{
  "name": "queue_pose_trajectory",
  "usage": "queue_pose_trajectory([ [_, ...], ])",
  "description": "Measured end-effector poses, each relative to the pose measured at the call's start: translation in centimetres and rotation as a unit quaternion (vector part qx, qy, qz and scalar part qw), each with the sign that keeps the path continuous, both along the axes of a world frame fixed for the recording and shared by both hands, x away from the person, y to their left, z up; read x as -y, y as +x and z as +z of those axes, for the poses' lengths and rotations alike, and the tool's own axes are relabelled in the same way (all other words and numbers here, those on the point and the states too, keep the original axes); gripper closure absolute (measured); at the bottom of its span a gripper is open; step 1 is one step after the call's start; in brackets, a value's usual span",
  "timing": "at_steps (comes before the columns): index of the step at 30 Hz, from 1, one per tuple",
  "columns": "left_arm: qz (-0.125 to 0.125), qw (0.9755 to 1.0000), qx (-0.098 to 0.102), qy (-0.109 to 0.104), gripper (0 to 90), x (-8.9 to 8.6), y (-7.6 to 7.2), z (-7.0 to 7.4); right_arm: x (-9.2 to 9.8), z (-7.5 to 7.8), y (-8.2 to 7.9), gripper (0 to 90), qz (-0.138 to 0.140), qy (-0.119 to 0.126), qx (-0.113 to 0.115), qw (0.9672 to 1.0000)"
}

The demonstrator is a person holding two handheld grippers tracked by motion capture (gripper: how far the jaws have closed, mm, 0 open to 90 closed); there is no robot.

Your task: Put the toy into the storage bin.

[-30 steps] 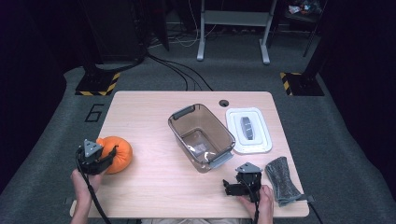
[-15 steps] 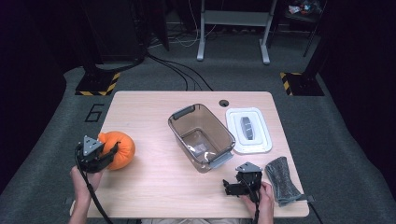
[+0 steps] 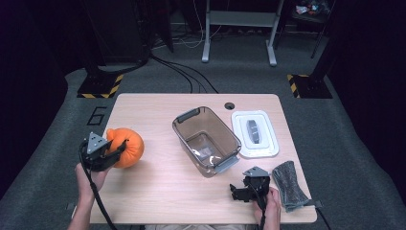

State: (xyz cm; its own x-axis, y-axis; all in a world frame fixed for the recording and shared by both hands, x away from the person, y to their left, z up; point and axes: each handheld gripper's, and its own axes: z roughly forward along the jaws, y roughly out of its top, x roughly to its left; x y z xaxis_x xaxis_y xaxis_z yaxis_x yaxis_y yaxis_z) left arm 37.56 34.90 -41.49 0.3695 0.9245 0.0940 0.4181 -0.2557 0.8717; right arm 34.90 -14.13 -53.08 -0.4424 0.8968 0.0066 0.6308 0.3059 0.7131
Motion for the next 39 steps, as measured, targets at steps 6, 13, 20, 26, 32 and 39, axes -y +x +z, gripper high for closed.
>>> queue_pose_trajectory([
  [6,-0.019,0.9998,0.003,-0.005,60.0,0.5,0.6,0.9,0.2,0.0,0.1,0.0,0.005,-0.004,0.003,1.0],
  [13,-0.033,0.9994,0.009,-0.007,59.9,0.9,1.4,2.0,0.2,0.0,0.1,0.0,0.006,-0.004,0.002,1.0],
  [20,-0.049,0.9986,0.015,-0.011,59.8,1.7,2.5,3.0,0.2,0.0,0.1,0.0,0.005,-0.005,0.003,1.0],
  [26,-0.057,0.9982,0.021,-0.007,59.3,2.5,3.3,3.8,0.2,0.0,0.1,0.0,0.006,-0.004,0.002,1.0],
  [32,-0.068,0.9972,0.029,-0.005,59.1,3.4,4.0,5.0,0.2,0.0,0.1,0.0,0.005,-0.004,0.003,1.0],
  [39,-0.085,0.9957,0.035,0.003,59.2,4.6,4.7,6.1,0.2,0.0,0.1,0.0,0.006,-0.005,0.003,1.0],
])
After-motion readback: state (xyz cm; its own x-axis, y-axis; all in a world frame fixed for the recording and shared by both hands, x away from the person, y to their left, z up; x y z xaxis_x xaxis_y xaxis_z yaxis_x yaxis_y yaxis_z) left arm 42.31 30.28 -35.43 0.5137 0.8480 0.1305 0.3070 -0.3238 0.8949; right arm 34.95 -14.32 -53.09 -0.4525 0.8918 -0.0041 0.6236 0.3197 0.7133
